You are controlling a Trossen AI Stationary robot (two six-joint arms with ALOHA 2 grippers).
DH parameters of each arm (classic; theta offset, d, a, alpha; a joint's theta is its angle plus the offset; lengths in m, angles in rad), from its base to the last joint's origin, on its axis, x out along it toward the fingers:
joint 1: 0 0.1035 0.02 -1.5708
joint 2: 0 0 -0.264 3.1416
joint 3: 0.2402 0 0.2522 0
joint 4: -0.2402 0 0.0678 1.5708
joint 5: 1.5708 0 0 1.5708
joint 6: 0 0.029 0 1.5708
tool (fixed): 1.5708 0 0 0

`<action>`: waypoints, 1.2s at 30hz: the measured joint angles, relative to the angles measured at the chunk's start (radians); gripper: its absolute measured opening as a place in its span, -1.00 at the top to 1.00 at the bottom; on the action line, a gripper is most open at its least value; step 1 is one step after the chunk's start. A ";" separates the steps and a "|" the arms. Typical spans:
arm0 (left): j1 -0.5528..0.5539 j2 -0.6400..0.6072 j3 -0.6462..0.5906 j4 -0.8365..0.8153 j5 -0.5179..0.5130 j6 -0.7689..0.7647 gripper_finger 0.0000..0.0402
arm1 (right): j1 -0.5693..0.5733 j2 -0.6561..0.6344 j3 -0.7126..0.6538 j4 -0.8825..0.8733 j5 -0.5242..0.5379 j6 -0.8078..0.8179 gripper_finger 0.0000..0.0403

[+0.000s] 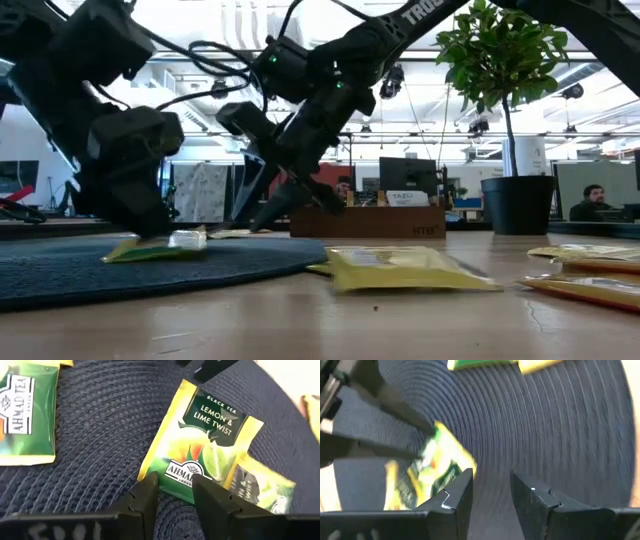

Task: Pick & Place Tea
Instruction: Put the yellow tea bag into the left section of the wooden organizer

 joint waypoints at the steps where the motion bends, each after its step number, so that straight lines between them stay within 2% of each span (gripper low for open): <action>1: 0.000 0.016 0.001 0.033 0.005 0.000 0.38 | 0.001 0.000 -0.001 0.004 0.000 0.000 0.37; 5: 0.000 0.081 0.016 0.108 0.005 -0.001 0.38 | 0.001 0.000 -0.001 0.017 -0.037 0.002 0.37; 10: 0.002 0.139 0.039 0.106 0.002 -0.010 0.38 | 0.003 0.000 -0.001 0.007 -0.098 0.009 0.37; 18: 0.002 0.154 0.042 0.100 -0.001 -0.029 0.38 | -0.005 -0.017 0.000 -0.140 -0.055 0.007 0.37; 22: 0.001 0.154 0.042 0.099 -0.012 -0.029 0.38 | -0.003 -0.019 0.001 -0.124 -0.123 0.013 0.37; 36: 0.003 0.155 0.039 0.107 -0.049 -0.041 0.38 | 0.016 -0.012 0.003 0.013 -0.151 0.092 0.37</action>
